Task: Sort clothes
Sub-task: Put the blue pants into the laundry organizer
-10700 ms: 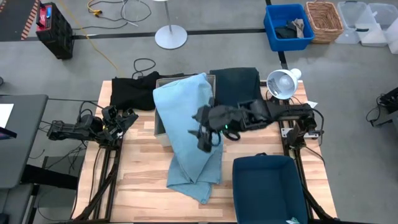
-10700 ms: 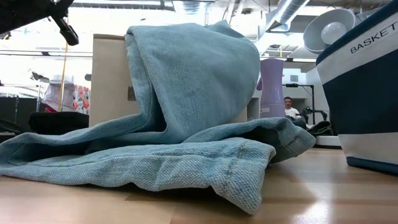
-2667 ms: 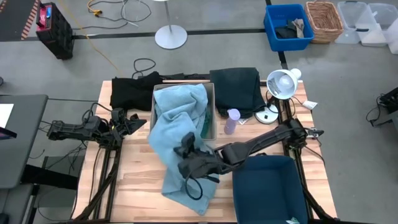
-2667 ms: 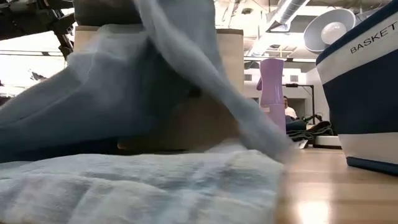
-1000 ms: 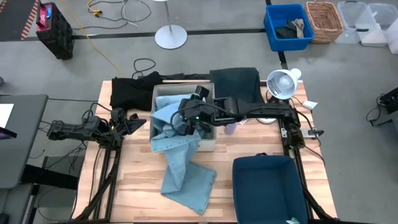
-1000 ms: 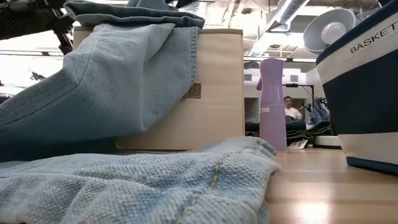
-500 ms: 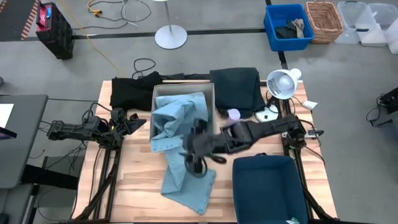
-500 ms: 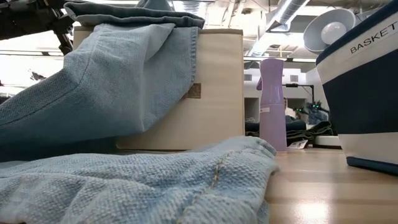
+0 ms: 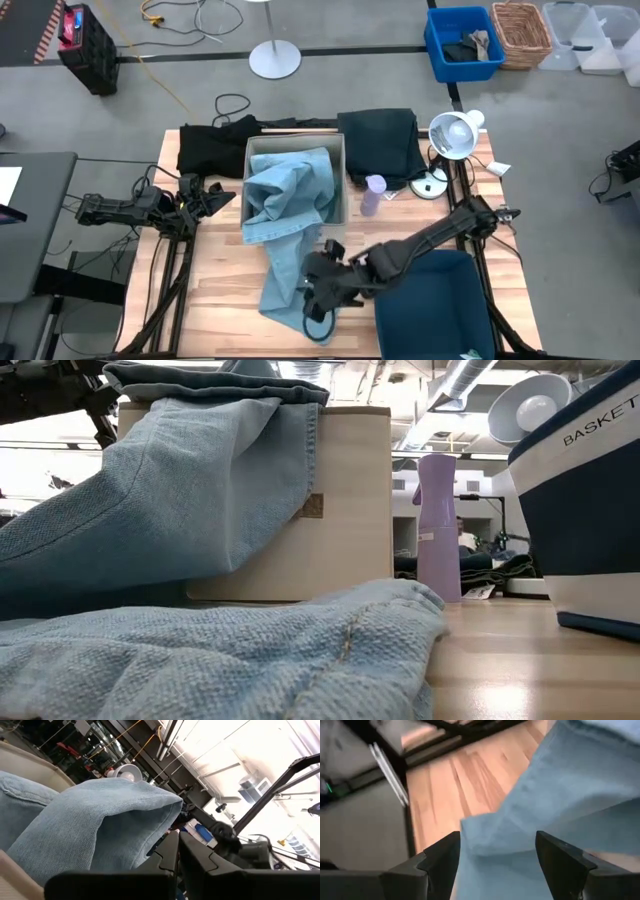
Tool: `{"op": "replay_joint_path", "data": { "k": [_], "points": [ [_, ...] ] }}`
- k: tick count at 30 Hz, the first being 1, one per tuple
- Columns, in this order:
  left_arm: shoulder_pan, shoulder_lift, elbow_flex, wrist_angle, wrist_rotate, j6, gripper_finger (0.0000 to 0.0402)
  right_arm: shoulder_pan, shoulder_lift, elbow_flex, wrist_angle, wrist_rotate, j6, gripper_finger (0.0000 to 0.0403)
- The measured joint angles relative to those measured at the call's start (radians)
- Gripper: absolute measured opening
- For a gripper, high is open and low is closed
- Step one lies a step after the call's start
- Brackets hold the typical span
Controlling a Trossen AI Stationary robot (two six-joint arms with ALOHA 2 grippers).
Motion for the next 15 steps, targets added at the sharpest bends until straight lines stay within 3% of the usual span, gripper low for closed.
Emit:
{"op": "replay_joint_path", "data": {
  "k": [5,15],
  "points": [
    [0.0,0.0,0.0,0.001,0.0,-0.008,0.0011,-0.003,-0.001,-0.144,0.149,0.015,0.201,0.0274],
    [0.0,0.0,0.0,0.003,0.001,-0.006,0.0011,-0.074,-0.001,-0.279,0.326,0.033,0.317,0.0274]
  ]
}}
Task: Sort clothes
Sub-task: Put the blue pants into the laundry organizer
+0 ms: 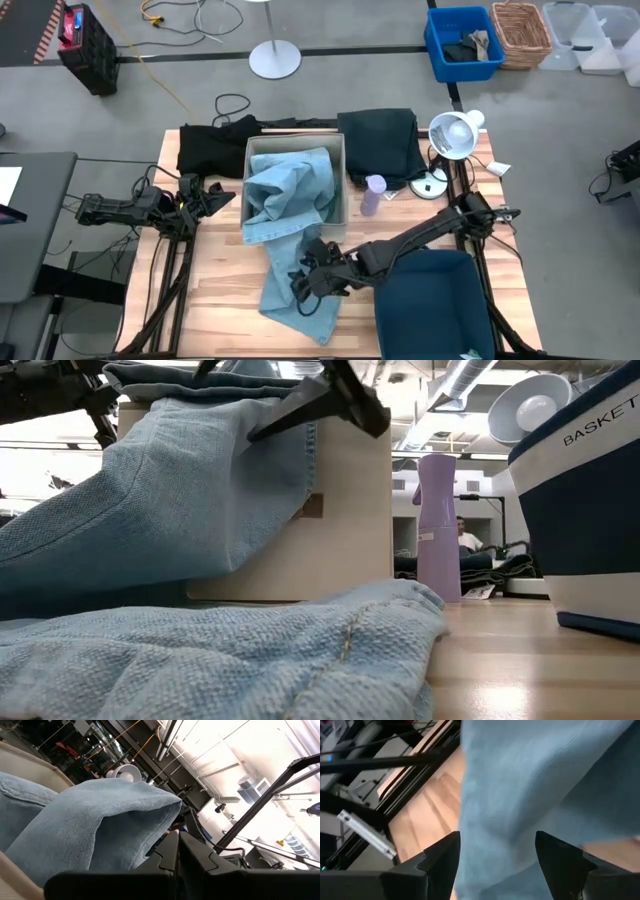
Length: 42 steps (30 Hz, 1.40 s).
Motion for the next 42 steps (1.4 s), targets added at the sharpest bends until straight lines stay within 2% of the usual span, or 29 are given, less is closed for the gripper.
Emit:
{"op": "replay_joint_path", "data": {
  "k": [7,11,14,17,23,25,33,42],
  "points": [
    [0.0,0.0,0.0,0.0,0.003,-0.011,0.0011,-0.054,0.0,0.0,0.0,-0.002,0.004,0.0274],
    [0.0,0.0,0.0,0.0,0.004,-0.024,0.0011,-0.078,0.0,0.0,-0.005,-0.042,0.038,0.0272],
    [0.0,0.0,0.0,0.0,0.004,-0.025,0.0011,-0.087,0.0,0.0,-0.006,-0.052,0.044,0.0256],
    [0.0,0.0,0.0,0.0,0.005,-0.025,0.0011,-0.094,0.0,0.0,-0.002,-0.079,0.063,0.021],
    [0.0,0.0,0.0,0.0,0.005,-0.028,0.0011,-0.076,0.0,0.0,0.052,-0.09,0.069,0.0042],
    [0.0,0.0,0.0,0.0,0.005,-0.028,0.0011,-0.066,0.0,0.0,0.088,-0.09,0.04,0.0015],
    [0.0,0.0,0.0,0.0,0.006,-0.028,0.0011,-0.034,-0.008,0.033,0.204,-0.093,-0.075,0.0005],
    [0.0,0.0,0.0,0.007,0.006,-0.028,0.0011,-0.034,-0.029,0.244,0.166,-0.093,-0.416,0.0002]
  ]
}}
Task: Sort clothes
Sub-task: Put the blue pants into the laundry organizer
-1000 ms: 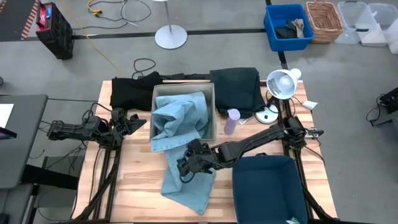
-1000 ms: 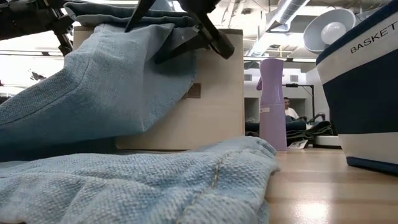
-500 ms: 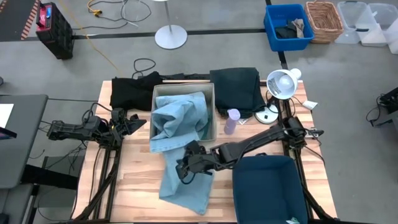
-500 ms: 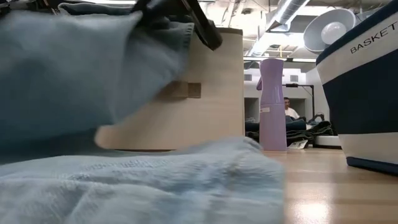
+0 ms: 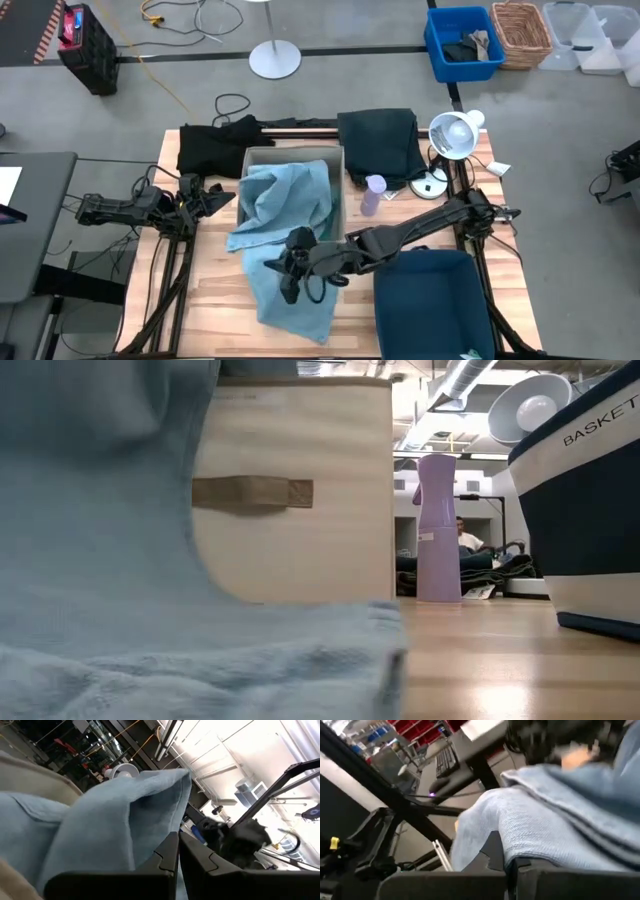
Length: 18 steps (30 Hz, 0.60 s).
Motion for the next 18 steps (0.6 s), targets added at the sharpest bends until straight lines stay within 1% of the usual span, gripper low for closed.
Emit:
{"op": "replay_joint_path", "data": {
  "k": [2,6,8,10,15,18],
  "points": [
    [0.0,0.0,0.0,0.004,0.0,0.0,0.0011,-0.014,-0.007,0.051,-0.04,0.021,-0.055,0.0002],
    [0.0,0.0,0.0,0.03,0.006,0.0,0.0011,-0.055,-0.024,0.128,-0.165,0.108,-0.149,0.0002],
    [0.0,0.0,0.0,0.04,0.008,0.0,0.0011,-0.085,-0.034,0.15,-0.211,0.119,-0.169,0.0002],
    [0.0,0.0,0.0,0.049,0.008,0.0,0.0011,-0.121,-0.038,0.164,-0.219,0.121,-0.167,0.0002],
    [0.0,0.0,0.0,0.058,0.013,0.0,0.0011,-0.196,-0.05,0.194,-0.212,0.17,-0.097,0.0002],
    [0.0,0.0,0.0,0.074,0.016,0.0,0.0011,-0.239,-0.051,0.195,-0.258,0.172,-0.059,0.0001]
  ]
}}
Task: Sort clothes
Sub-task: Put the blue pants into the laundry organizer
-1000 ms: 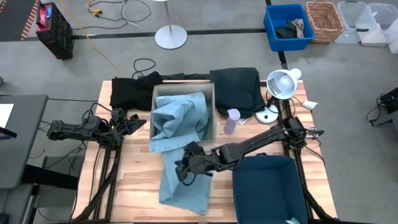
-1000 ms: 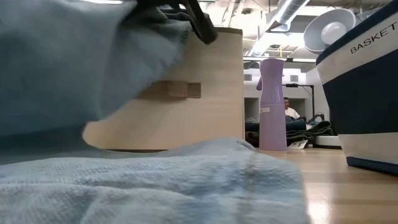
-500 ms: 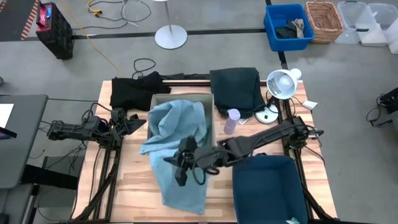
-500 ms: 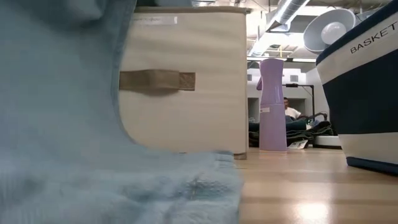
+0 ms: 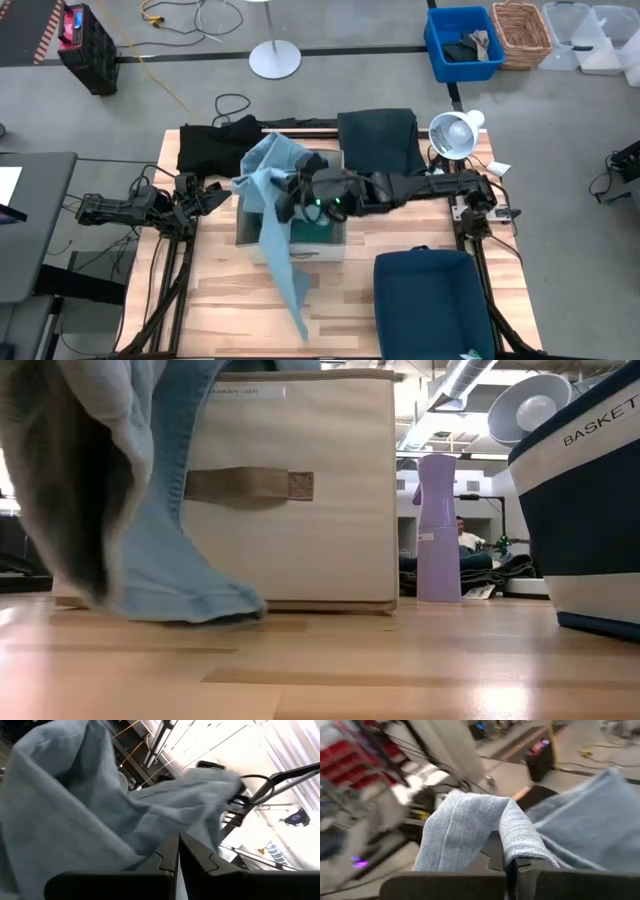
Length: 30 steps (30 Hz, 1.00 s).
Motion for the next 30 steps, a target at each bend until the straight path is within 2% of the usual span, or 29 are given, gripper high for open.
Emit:
{"op": "replay_joint_path", "data": {
  "k": [6,9,16,22,25,30],
  "points": [
    [0.0,0.0,0.0,0.018,0.0,0.0,0.0011,-0.081,0.044,-0.001,-0.312,-0.004,0.104,0.0001],
    [0.0,0.0,0.0,0.016,0.0,0.0,0.0011,-0.103,0.085,-0.002,-0.408,-0.031,0.109,0.0002],
    [0.0,0.0,0.0,0.015,-0.001,-0.001,0.0011,-0.11,0.194,-0.002,-0.538,-0.143,0.164,0.0004],
    [0.0,0.0,0.0,0.014,-0.001,-0.001,0.0011,-0.112,0.246,-0.001,-0.55,-0.273,0.196,0.0009],
    [0.0,0.0,0.0,0.012,-0.001,-0.001,0.0011,-0.103,0.253,-0.002,-0.529,-0.28,0.178,0.0031],
    [0.0,0.0,0.0,0.007,-0.001,-0.002,0.0011,-0.096,0.211,-0.003,-0.516,-0.269,0.172,0.0097]
  ]
}}
